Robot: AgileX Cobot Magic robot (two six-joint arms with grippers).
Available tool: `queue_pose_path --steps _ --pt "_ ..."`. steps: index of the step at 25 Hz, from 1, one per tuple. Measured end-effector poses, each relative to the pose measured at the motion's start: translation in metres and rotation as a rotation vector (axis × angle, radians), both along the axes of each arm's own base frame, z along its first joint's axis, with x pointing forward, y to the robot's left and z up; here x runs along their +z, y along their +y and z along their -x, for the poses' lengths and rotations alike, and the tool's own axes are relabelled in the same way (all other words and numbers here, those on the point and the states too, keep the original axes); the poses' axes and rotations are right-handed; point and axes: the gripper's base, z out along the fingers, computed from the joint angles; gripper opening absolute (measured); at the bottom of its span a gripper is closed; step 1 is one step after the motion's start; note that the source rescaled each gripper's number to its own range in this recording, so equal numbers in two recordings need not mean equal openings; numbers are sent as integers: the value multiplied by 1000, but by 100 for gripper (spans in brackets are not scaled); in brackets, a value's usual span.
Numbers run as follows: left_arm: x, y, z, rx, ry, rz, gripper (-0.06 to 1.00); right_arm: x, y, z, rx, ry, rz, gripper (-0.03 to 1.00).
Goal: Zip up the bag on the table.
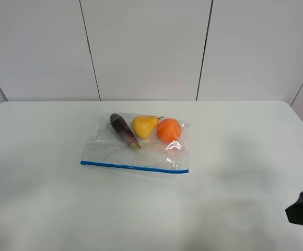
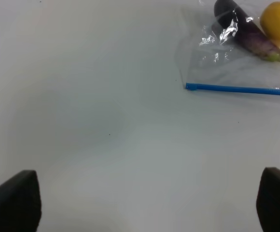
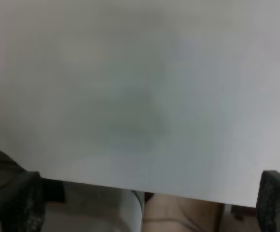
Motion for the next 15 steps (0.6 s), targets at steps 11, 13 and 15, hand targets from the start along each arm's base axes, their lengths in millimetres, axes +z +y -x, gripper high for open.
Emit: queue_pose_path --steps 11,13,15 --pt "0 0 0 0 0 0 100 33 2 83 -6 -578 52 95" --pt "0 0 0 0 0 0 100 35 2 95 -7 -656 56 95" --pt "0 0 0 0 0 0 100 35 3 106 -10 -725 60 95"
